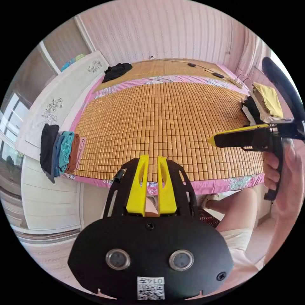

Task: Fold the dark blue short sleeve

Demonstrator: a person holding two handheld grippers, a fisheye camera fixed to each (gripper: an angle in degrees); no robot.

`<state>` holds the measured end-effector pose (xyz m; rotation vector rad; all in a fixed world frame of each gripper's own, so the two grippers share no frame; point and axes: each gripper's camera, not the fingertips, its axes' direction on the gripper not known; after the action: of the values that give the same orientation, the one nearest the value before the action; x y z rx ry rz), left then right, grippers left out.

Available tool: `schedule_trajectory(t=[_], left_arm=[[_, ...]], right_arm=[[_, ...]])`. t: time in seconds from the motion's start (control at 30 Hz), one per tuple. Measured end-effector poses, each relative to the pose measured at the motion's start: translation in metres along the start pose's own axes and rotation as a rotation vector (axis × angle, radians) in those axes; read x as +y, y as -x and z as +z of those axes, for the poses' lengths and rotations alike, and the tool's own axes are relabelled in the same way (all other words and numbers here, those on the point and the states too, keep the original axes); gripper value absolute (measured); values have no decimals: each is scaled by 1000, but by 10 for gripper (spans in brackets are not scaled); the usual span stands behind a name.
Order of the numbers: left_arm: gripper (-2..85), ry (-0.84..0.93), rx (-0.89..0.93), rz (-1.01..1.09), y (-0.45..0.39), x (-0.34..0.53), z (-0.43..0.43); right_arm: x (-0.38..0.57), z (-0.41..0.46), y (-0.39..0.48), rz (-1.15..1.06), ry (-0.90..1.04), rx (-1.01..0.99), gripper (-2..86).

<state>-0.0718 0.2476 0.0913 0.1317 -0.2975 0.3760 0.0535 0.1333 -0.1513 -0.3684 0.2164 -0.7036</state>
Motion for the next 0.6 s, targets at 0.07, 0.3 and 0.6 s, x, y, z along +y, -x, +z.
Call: schedule_trajectory(t=[0.07, 0.3, 0.6], left_arm=[[8, -63, -81, -7, -57, 6, -17], [-7, 65, 199, 167, -229, 27, -38], [-8, 40, 371, 295, -381, 25, -37]], right_arm=[[60, -25, -32, 58, -88, -92, 2], [191, -71, -90, 95, -211, -108, -1], [304, -91, -154, 121, -321, -65, -2]])
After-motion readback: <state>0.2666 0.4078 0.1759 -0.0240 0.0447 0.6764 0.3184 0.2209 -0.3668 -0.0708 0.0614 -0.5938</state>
